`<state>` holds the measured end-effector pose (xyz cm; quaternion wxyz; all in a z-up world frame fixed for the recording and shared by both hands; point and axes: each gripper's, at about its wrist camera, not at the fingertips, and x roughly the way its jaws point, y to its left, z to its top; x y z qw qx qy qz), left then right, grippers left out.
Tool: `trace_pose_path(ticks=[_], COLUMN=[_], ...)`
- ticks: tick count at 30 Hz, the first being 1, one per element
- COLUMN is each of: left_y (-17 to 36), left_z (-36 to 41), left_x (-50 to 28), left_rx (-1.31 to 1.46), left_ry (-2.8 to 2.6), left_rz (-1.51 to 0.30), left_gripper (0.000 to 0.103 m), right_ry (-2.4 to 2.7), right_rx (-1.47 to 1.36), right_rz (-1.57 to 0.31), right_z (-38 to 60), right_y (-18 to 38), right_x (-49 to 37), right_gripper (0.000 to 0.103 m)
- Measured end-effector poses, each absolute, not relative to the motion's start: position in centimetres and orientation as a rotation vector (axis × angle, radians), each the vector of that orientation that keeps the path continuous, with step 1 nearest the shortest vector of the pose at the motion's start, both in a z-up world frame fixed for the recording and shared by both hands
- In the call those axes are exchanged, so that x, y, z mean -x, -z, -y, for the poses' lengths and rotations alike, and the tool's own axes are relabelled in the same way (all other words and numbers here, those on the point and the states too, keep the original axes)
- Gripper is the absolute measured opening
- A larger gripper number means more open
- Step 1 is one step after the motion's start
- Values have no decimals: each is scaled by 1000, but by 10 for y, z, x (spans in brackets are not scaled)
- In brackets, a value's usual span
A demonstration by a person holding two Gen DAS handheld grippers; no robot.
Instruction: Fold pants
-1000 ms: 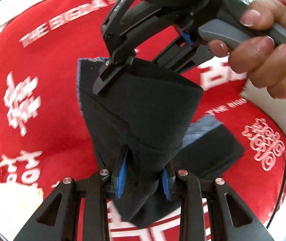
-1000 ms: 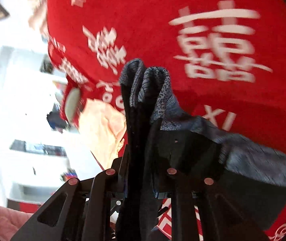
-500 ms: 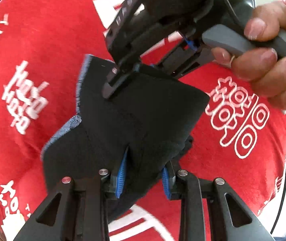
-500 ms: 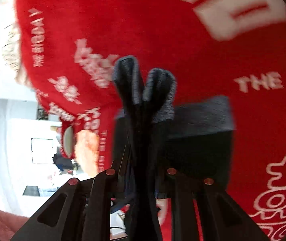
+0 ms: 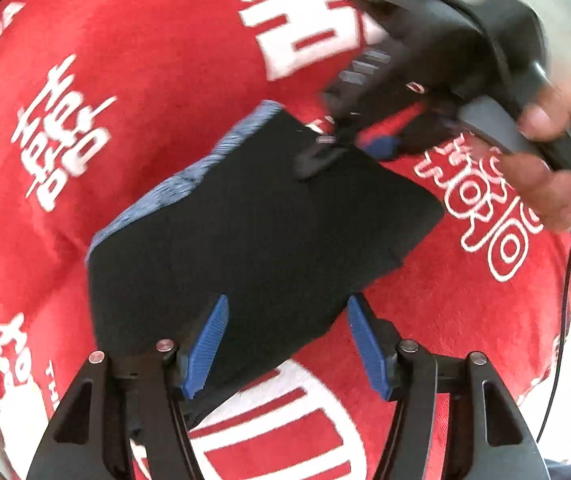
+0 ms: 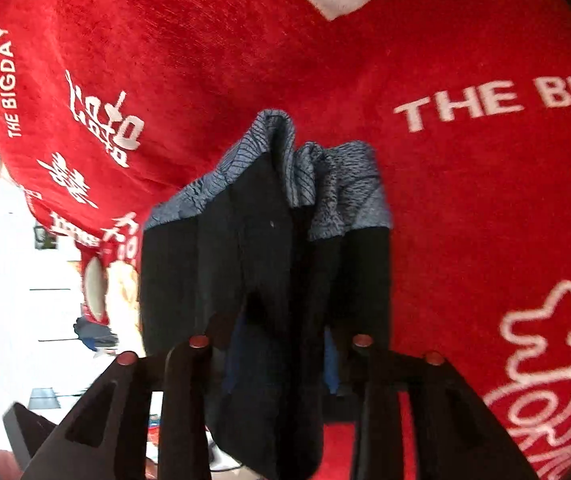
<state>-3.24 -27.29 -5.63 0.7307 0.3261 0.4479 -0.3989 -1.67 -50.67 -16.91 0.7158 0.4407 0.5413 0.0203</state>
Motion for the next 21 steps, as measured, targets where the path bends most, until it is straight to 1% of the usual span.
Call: trace_pose_path(ticks=[2, 4, 5, 6, 7, 8, 11, 14, 16, 18, 21], left_y=[49, 43, 43, 43, 45, 46, 56, 78, 103, 120, 129], left_z=[264, 253, 249, 244, 243, 240, 239, 239, 233, 229, 229], left_x=[13, -14, -27, -48, -61, -80, -125, -172, -193, -195, -183], left_rx=[-681, -623, -599, -565, -546, -512, -445, -372, -330, -310, -339], left_ry=[837, 762, 735, 685, 657, 623, 531, 416, 364, 359, 380], left_rz=[-988, -1001, -1013, -1033, -1044, -1053, -1064, -1145, -1238, -1268, -1224], left_gripper=[63, 63, 63, 63, 63, 63, 63, 63, 63, 64, 64], right_ry=[21, 89, 117, 135, 144, 144, 134, 90, 66, 65, 97], right_rx=[-896, -812, -783, -771, -768, -764, -725, -660, -624, -617, -580], right_rz=[-1221, -1237, -1238, -1234, -1224, -1219, -1202, -1209, -1231, -1258, -1266], right_z=[508, 511, 511, 510, 509, 508, 497, 475, 459, 448, 434], right_y=[156, 142, 135, 132, 127, 124, 113, 111, 117, 125, 138], right_x=[25, 34, 38, 43, 46, 47, 41, 24, 19, 20, 33], right_gripper=[55, 55, 53, 49, 35, 28, 28, 28, 28, 27, 27])
